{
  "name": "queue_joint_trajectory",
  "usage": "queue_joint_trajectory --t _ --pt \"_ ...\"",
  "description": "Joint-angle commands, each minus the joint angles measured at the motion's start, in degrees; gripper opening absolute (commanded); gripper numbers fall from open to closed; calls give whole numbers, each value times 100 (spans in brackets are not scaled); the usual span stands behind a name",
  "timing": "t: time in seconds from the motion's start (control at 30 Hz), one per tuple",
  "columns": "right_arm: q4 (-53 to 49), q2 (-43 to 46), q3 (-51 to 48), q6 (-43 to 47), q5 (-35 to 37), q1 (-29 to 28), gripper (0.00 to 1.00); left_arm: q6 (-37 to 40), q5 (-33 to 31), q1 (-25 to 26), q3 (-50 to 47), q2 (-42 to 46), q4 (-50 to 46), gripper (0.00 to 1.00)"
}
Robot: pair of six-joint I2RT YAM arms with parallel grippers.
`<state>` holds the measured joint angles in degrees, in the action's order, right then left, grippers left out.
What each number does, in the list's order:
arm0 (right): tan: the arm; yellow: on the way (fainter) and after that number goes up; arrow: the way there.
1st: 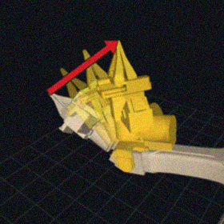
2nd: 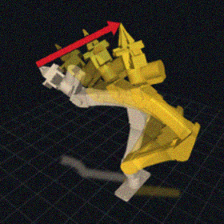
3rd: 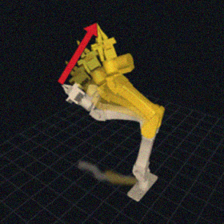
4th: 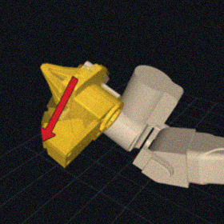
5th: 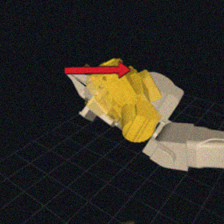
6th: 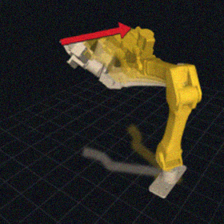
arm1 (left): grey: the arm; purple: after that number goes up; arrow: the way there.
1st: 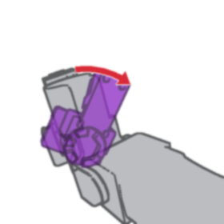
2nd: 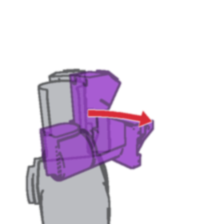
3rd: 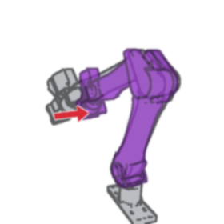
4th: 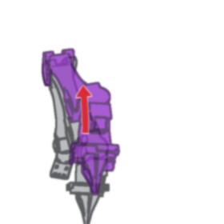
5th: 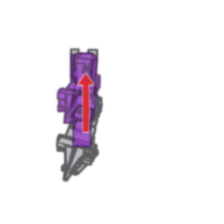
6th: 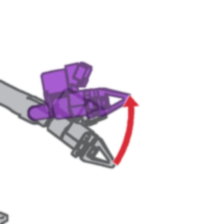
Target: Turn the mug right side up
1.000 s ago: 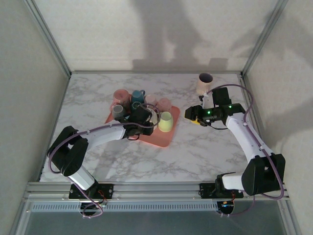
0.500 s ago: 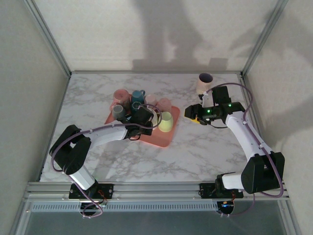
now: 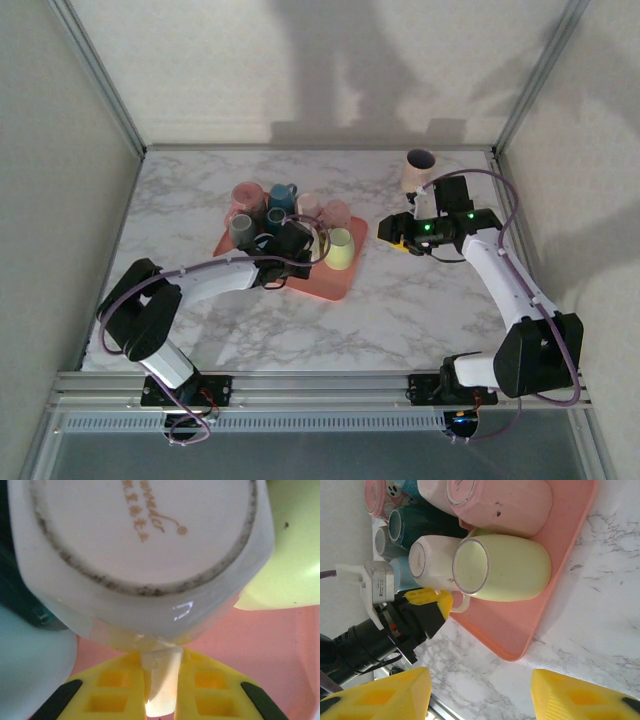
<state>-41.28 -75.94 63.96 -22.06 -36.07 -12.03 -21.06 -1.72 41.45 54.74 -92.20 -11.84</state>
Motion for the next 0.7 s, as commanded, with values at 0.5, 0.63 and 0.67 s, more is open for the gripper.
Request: queue_joint_trajectory --t 0.5,0.63,0.67 --pt "-31 572 11 -94 -169 -20 55 -317 748 61 662 1390 -12 2" --pt "27 663 -3 -137 -352 -26 56 -465 941 57 898 1575 82 0" --pt "48 686 -11 -155 -395 -23 56 -505 985 57 955 1624 109 0"
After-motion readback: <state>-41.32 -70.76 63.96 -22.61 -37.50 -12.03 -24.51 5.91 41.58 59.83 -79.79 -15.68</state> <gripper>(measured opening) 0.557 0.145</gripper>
